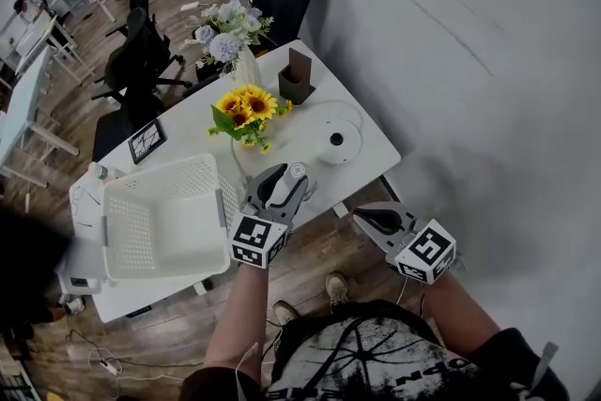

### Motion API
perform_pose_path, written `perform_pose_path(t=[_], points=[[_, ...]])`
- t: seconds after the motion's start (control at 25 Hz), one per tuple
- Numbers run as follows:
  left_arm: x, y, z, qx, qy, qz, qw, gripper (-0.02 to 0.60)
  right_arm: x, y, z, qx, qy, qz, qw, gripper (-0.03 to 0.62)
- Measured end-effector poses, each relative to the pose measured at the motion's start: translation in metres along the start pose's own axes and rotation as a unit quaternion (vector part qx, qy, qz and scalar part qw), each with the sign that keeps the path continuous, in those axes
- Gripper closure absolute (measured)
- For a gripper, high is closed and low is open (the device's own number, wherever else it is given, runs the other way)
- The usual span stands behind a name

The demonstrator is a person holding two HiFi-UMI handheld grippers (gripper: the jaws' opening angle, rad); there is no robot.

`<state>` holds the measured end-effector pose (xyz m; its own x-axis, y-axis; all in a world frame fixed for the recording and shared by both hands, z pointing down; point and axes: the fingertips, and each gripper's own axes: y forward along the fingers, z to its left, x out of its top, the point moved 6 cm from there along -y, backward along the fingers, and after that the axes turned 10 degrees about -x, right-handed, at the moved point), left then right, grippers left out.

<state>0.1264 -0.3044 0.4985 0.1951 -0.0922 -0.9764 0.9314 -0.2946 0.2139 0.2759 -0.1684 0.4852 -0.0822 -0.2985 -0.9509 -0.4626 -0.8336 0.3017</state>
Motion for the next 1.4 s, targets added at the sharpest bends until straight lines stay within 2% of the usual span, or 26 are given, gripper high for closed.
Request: perform_pose_path(t=[0.4, 0.6, 0.8, 0.96, 1.12, 1.4], points=[[0.013, -0.04, -0.023, -0.007, -0.032, -0.028, 0.9991, 0.405, 0.019, -0.002, 0.021, -0.007, -0.008, -0.022, 1.0, 0.571], [0.02, -0.056, -0.041, -0.034, -0.067, -0.053, 0.9958, 0.407, 0.026, 0.002, 0.036, -0.008, -0.015, -0.033, 0.999, 0.571], [0.034, -0.073, -0.064, -0.058, -0.068, -0.07, 0.9935, 0.408, 0.033, 0.006, 0.052, -0.005, -0.017, -0.045, 0.999, 0.571], [0.034, -0.09, -0.074, -0.072, -0.08, -0.088, 0.9903, 0.476, 0.032, 0.009, 0.063, -0.002, -0.013, -0.047, 0.999, 0.571], [0.028, -0.102, -0.084, -0.084, -0.071, -0.082, 0.9906, 0.545, 0.031, 0.011, 0.071, 0.001, -0.013, -0.047, 0.999, 0.571], [0.019, -0.116, -0.085, -0.074, -0.056, -0.061, 0.9938, 0.571, 0.029, 0.017, 0.079, 0.001, -0.009, -0.048, 0.999, 0.571]])
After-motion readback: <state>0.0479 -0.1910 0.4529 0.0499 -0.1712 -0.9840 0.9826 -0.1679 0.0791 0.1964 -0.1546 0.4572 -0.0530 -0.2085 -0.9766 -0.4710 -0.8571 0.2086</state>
